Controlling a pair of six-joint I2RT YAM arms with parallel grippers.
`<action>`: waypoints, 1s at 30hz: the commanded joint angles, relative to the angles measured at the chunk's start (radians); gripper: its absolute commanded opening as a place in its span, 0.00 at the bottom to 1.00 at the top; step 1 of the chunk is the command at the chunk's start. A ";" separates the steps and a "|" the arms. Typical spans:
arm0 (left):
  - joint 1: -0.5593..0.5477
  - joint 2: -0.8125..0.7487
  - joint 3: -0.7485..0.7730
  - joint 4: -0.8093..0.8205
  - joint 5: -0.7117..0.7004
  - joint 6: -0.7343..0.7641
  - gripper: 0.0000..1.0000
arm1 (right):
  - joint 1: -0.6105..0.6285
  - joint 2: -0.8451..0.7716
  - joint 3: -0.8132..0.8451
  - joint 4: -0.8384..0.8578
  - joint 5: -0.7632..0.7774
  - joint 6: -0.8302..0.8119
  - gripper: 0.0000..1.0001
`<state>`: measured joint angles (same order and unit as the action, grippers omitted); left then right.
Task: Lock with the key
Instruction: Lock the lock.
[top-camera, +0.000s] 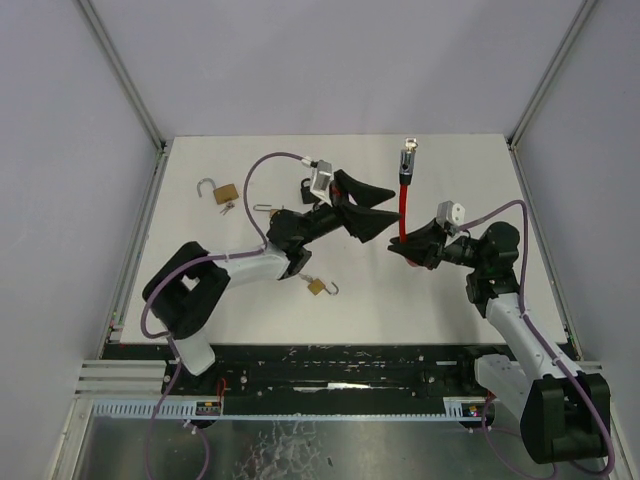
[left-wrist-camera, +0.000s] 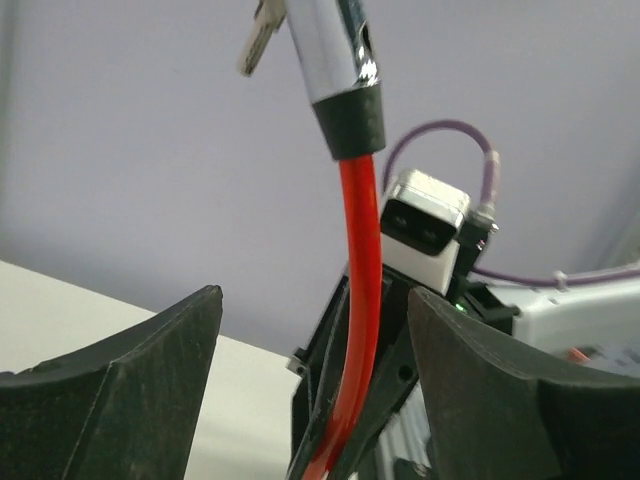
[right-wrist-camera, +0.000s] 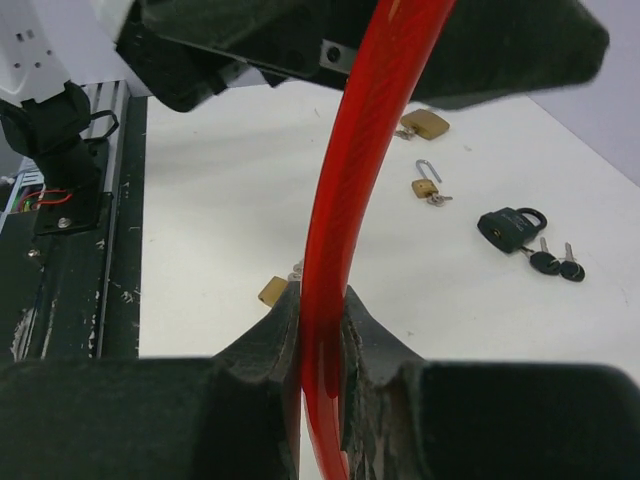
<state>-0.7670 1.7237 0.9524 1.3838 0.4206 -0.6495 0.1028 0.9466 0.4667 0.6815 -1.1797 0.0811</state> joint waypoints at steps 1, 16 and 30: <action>0.014 0.067 0.083 0.165 0.228 -0.191 0.73 | -0.006 -0.023 0.024 0.087 -0.078 0.018 0.00; 0.010 0.164 0.224 0.212 0.352 -0.329 0.41 | -0.006 0.008 0.045 0.006 -0.121 -0.035 0.00; 0.004 0.184 0.282 0.217 0.422 -0.323 0.00 | -0.007 0.006 0.061 -0.067 -0.134 -0.076 0.02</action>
<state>-0.7547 1.9217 1.2037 1.5261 0.8089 -0.9882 0.1020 0.9604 0.4725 0.6128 -1.3178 0.0330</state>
